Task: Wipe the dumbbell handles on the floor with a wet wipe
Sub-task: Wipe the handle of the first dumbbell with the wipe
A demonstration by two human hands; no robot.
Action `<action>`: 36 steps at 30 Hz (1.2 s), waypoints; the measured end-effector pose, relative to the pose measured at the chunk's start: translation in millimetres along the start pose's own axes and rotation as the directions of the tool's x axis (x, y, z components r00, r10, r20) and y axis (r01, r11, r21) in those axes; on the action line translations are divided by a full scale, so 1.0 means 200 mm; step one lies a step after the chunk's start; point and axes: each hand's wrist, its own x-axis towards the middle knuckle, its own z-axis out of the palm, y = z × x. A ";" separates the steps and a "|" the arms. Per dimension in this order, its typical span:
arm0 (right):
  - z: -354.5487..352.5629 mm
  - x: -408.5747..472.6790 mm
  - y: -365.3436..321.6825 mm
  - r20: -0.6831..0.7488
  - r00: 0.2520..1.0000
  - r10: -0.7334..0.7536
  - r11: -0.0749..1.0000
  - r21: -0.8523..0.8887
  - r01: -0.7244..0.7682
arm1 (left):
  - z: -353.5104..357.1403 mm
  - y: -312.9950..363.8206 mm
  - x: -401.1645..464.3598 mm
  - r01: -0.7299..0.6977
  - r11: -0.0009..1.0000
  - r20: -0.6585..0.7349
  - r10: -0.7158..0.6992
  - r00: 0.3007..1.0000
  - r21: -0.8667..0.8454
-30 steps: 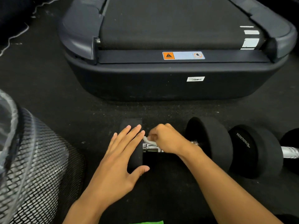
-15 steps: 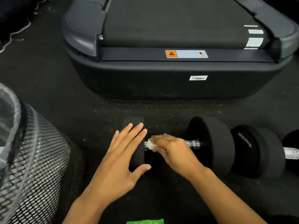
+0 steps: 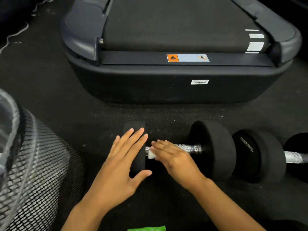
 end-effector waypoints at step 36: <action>0.01 0.04 -0.06 -0.055 0.981 0.184 0.976 0.126 -0.176 | 0.00 0.00 0.00 0.008 1.000 -0.001 -0.008 1.000 0.013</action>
